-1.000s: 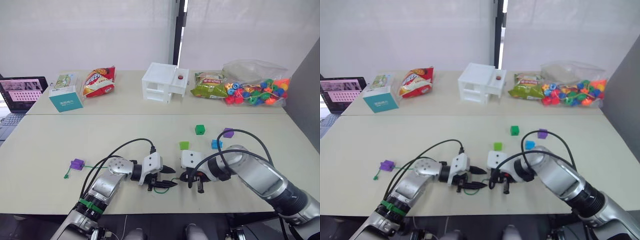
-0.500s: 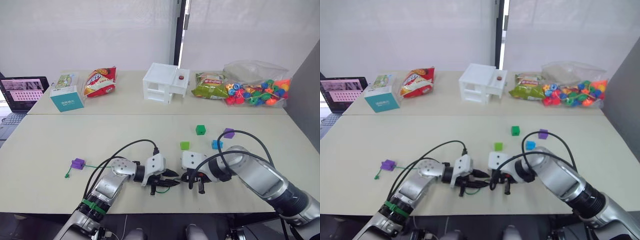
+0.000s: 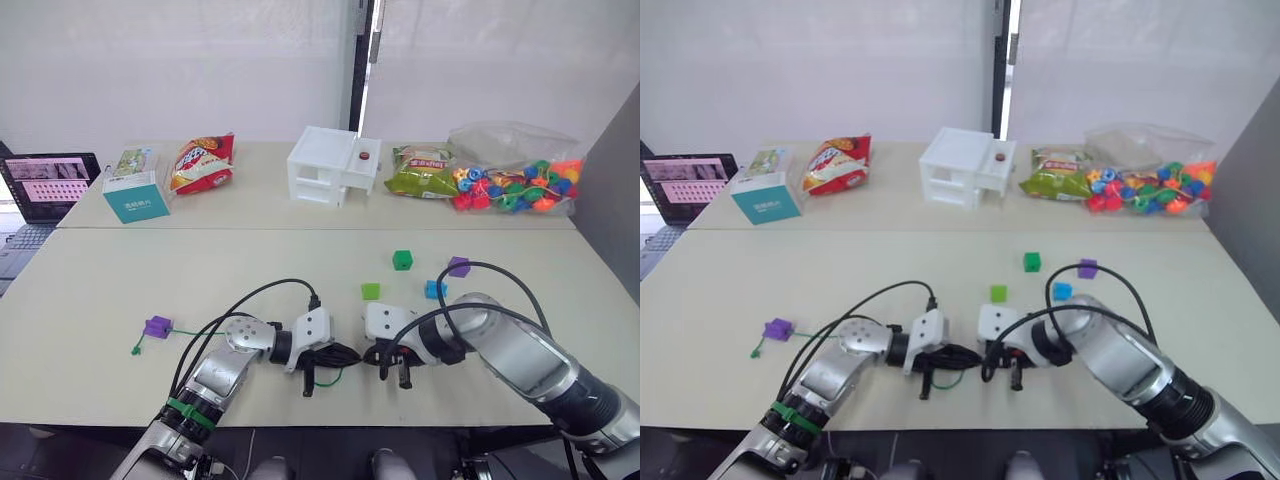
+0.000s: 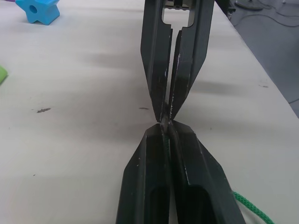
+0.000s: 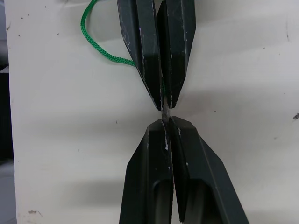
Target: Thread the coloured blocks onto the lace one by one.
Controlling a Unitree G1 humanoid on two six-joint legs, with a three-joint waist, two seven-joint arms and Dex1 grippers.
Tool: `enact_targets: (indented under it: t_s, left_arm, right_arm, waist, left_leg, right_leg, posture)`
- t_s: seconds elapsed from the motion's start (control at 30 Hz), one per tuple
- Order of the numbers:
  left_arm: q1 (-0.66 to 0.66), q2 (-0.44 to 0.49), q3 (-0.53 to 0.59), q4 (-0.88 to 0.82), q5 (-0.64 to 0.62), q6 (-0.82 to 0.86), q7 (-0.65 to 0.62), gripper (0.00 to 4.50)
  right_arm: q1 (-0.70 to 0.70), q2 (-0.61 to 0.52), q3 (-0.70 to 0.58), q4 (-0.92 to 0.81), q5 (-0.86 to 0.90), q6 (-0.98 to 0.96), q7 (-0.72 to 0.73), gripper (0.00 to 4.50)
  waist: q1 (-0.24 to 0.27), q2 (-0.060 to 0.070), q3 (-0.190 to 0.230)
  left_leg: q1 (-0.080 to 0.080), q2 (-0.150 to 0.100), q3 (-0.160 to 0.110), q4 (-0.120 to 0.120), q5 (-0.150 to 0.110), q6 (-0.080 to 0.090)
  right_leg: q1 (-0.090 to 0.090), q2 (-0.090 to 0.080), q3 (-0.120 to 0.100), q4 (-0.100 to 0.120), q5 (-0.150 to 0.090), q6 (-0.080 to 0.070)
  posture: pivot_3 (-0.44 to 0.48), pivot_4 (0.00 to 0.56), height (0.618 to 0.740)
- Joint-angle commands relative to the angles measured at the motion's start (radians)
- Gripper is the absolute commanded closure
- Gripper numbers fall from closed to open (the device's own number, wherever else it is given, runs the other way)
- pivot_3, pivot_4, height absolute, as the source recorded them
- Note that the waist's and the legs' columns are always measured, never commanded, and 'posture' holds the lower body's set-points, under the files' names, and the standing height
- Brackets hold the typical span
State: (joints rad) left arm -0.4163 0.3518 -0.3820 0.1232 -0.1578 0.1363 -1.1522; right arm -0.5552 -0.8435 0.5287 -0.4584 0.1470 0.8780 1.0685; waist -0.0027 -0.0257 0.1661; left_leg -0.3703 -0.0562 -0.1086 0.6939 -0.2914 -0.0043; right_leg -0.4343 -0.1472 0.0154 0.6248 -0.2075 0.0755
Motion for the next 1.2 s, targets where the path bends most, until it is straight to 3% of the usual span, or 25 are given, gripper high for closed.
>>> enact_targets:
  t_s: [0.03, 0.3, 0.4, 0.5, 0.63, 0.77, 0.93, 1.2]
  left_arm:
    - [-0.003, -0.004, 0.001, -0.001, -0.003, -0.012, -0.002, 4.5]
    - [-0.005, -0.003, 0.017, 0.018, -0.019, -0.021, -0.022, 4.5]
    - [-0.004, -0.012, 0.018, 0.022, -0.025, -0.022, -0.028, 4.5]
    - [-0.006, -0.03, 0.026, 0.032, -0.039, -0.029, -0.031, 4.5]
    - [-0.012, -0.044, 0.024, 0.044, -0.044, -0.036, -0.041, 4.5]
    - [-0.019, -0.052, 0.026, 0.053, -0.042, -0.045, -0.039, 4.5]
    - [-0.013, -0.046, 0.022, 0.049, -0.037, -0.05, -0.049, 4.5]
    - [-0.003, -0.038, 0.032, 0.032, -0.038, -0.046, -0.03, 4.5]
  right_arm:
    - [0.032, -0.053, -0.106, -0.057, 0.055, 0.009, 0.021, 3.81]
    - [0.185, -0.153, -0.436, -0.118, 0.185, 0.009, 0.014, 1.11]
    - [0.296, -0.073, -0.647, -0.111, 0.253, 0.014, -0.061, 0.08]
    - [0.424, 0.012, -0.787, -0.057, 0.187, -0.183, -0.161, 0.03]
    - [0.597, 0.16, -0.929, -0.044, 0.211, -0.274, -0.257, 0.03]
    - [0.658, 0.352, -1.029, -0.02, 0.256, -0.339, -0.407, 0.03]
    - [0.68, 0.499, -1.035, 0.039, 0.211, -0.478, -0.549, 0.03]
    - [0.663, 0.504, -0.978, 0.114, 0.194, -0.557, -0.6, 0.03]
  waist:
    - [0.002, 0.0, 0.0]
    - [0.006, 0.0, 0.0]
    - [0.009, 0.0, 0.0]
    - [0.014, 0.0, 0.0]
    - [0.019, 0.0, 0.0]
    - [0.01, 0.002, -0.001]
    - [0.002, 0.003, -0.002]
    - [-0.008, 0.006, -0.002]
  left_leg:
    - [0.0, 0.0, 0.0, 0.0, 0.0, 0.0]
    - [0.0, 0.0, 0.0, 0.0, 0.0, 0.001]
    - [0.001, 0.0, 0.001, 0.0, 0.0, 0.001]
    - [0.001, 0.0, 0.001, 0.0, -0.001, 0.001]
    - [0.003, 0.0, 0.001, 0.001, -0.001, 0.002]
    - [0.004, 0.0, 0.001, 0.0, -0.001, 0.002]
    - [0.01, 0.001, 0.001, -0.002, -0.001, 0.002]
    - [0.011, 0.001, 0.002, -0.002, -0.001, 0.002]
  right_leg:
    - [0.0, 0.0, 0.0, 0.0, 0.0, 0.0]
    - [0.001, 0.0, 0.0, -0.001, 0.0, 0.0]
    - [0.002, 0.0, 0.0, -0.001, 0.0, 0.0]
    - [0.003, 0.0, 0.0, -0.001, 0.0, 0.0]
    - [0.007, 0.0, -0.001, -0.002, 0.0, 0.0]
    - [0.007, 0.0, 0.0, -0.003, 0.0, 0.0]
    - [0.012, 0.0, 0.001, -0.002, -0.001, 0.001]
    - [0.012, 0.0, 0.002, -0.001, -0.001, 0.001]
  posture:
    - [0.0, 0.15, 0.74]
    - [0.0, 0.15, 0.74]
    - [0.0, 0.15, 0.74]
    - [0.0, 0.15, 0.74]
    - [0.0, 0.15, 0.74]
    - [0.0, 0.15, 0.74]
    - [0.0, 0.15, 0.74]
    - [0.0, 0.15, 0.74]
